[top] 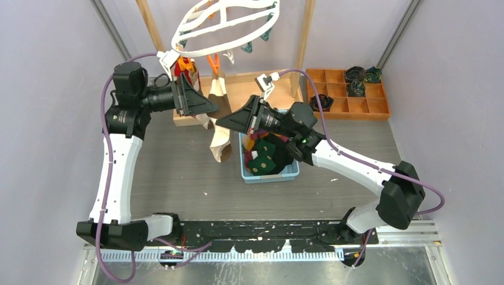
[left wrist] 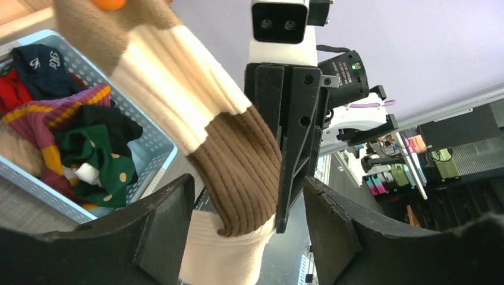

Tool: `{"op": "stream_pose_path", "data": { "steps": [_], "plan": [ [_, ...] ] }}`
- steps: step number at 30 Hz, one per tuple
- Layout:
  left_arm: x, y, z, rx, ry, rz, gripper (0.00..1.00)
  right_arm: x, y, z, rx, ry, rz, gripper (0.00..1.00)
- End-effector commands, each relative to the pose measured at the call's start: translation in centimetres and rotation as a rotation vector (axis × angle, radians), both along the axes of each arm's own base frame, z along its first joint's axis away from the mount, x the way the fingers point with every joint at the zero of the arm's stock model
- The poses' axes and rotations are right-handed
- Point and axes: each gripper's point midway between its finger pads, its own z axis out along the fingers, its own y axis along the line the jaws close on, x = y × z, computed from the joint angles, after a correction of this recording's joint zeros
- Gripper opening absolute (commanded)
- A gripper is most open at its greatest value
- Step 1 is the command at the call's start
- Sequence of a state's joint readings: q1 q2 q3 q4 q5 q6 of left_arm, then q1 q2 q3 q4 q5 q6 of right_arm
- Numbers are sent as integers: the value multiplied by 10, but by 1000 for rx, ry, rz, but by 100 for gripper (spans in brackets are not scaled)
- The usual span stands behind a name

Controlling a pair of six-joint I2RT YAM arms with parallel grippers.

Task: Remove the socks clipped to the hanger
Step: Remove the sock from the hanger.

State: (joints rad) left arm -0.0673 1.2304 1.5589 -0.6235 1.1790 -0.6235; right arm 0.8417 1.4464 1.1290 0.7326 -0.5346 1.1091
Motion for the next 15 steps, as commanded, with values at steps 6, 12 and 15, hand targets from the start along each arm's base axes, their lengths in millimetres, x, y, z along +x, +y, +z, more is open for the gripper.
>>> {"op": "stream_pose_path", "data": {
  "steps": [6, 12, 15],
  "plan": [
    [-5, -7, 1, -18, -24, -33, 40, -15, -3, 26, -6, -34, 93, 1],
    [2, -1, -10, 36, -31, 72, 1, 12, -13, 17, -122, -62, -94, 52],
    [0, 0, -12, 50, -34, 85, 0, 35, -30, 15, -197, -71, -291, 68]
  ]
}}
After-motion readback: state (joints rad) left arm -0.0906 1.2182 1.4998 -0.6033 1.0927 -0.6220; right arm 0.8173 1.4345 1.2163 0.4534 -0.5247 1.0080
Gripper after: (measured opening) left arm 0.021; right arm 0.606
